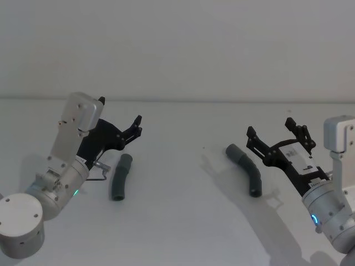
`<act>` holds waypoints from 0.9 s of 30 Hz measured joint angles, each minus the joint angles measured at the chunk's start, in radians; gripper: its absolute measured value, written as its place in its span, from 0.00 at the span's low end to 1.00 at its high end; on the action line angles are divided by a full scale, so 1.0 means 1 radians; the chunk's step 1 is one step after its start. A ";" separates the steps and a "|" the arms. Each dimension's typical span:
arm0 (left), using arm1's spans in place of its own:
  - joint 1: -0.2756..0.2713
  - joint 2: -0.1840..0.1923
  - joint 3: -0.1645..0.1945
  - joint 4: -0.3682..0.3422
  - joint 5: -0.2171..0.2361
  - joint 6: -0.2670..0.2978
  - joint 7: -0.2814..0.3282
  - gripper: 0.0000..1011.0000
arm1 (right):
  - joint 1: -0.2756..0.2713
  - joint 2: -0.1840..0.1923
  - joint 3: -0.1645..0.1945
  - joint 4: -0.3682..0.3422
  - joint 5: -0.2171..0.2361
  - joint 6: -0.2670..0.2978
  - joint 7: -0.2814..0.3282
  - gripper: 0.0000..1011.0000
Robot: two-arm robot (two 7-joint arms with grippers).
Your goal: Use both hands to pick up one end of the pipe from the table, align the ends, and insert them.
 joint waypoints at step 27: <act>0.000 0.000 0.000 0.000 0.000 0.000 0.000 0.99 | 0.000 0.000 0.000 0.000 0.000 0.000 0.000 0.99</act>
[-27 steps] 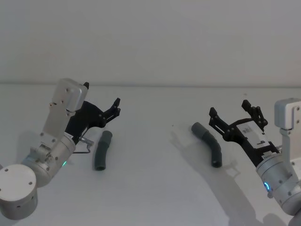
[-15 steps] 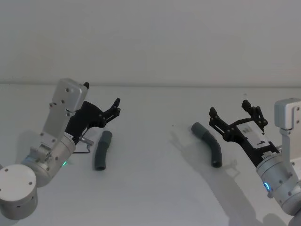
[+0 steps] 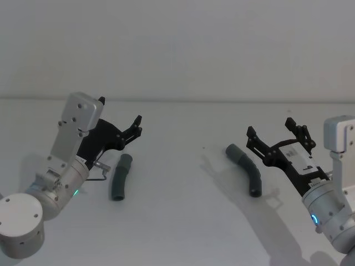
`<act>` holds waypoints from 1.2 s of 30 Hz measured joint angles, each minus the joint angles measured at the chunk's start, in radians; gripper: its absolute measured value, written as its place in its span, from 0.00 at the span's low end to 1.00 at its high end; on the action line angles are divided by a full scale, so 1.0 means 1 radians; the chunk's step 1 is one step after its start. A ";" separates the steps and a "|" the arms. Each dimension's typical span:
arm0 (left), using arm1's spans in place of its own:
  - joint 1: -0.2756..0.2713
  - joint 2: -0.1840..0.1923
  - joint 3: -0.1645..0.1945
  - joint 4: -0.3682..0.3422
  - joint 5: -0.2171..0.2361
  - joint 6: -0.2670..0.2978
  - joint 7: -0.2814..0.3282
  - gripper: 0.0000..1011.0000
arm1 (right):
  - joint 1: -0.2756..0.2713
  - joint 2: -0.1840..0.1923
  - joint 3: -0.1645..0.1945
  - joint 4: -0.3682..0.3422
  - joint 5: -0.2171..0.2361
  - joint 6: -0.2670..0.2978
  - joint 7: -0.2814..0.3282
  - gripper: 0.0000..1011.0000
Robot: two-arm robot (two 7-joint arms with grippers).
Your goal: Use both hands to pick up one end of the pipe from the table, align the ends, and insert them.
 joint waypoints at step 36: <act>-0.002 0.004 0.003 -0.006 0.000 0.022 -0.013 0.99 | 0.000 0.000 0.000 0.000 0.000 0.000 0.000 0.99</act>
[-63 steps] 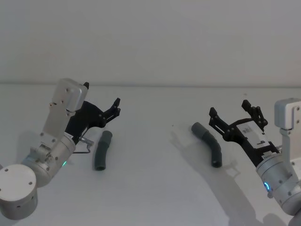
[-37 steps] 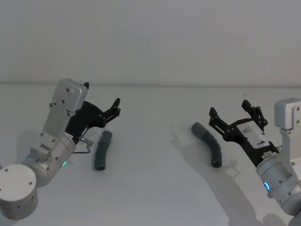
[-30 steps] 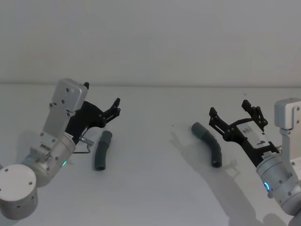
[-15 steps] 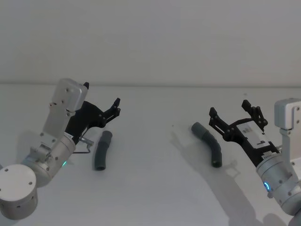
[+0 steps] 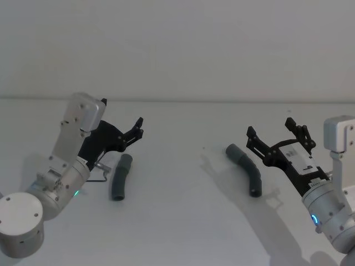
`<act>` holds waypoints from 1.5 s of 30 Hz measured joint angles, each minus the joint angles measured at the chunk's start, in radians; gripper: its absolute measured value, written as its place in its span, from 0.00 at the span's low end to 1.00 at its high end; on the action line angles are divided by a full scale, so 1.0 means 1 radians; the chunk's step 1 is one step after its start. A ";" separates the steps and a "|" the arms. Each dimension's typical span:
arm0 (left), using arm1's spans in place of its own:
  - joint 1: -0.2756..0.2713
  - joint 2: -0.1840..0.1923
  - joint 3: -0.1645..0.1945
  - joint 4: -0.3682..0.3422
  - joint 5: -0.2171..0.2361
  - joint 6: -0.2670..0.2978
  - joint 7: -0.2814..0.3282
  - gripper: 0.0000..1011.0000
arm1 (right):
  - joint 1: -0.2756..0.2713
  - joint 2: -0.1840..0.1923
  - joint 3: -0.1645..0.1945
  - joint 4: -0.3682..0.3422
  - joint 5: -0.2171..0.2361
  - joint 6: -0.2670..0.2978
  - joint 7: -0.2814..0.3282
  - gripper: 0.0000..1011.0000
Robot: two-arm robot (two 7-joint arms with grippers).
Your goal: Use both hands to pick up one end of the pipe from the table, align the ends, and insert them.
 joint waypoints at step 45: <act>0.063 0.024 -0.071 -0.186 -0.115 0.570 -0.042 0.99 | 0.000 0.000 0.000 0.000 0.000 0.000 0.000 0.99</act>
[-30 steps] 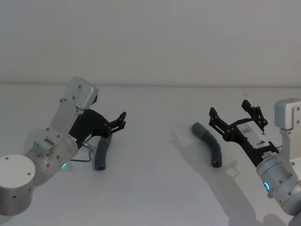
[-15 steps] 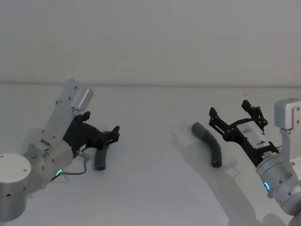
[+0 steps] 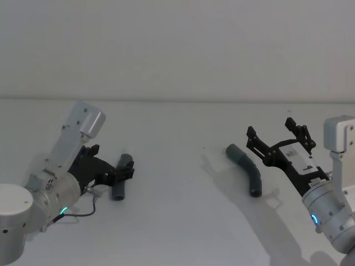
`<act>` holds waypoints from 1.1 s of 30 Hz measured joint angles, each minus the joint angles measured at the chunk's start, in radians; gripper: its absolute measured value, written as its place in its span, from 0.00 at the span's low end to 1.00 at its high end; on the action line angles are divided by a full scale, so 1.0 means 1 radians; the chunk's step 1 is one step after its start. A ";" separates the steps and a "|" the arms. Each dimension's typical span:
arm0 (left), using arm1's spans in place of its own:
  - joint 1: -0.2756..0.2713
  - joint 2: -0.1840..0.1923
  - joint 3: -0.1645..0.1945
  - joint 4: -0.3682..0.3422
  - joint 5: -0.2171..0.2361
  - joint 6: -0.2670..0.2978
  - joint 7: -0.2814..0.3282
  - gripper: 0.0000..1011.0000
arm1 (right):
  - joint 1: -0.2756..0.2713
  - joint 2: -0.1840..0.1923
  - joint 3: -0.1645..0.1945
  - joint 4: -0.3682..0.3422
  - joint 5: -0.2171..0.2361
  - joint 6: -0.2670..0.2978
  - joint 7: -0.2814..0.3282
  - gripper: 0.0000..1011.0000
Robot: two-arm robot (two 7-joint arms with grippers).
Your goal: Use both hands to pick up one end of the pipe from the table, align the ends, and insert them.
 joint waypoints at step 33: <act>0.013 -0.014 -0.026 0.030 0.016 0.044 -0.010 0.99 | 0.000 0.000 0.000 0.000 0.000 0.000 0.000 0.99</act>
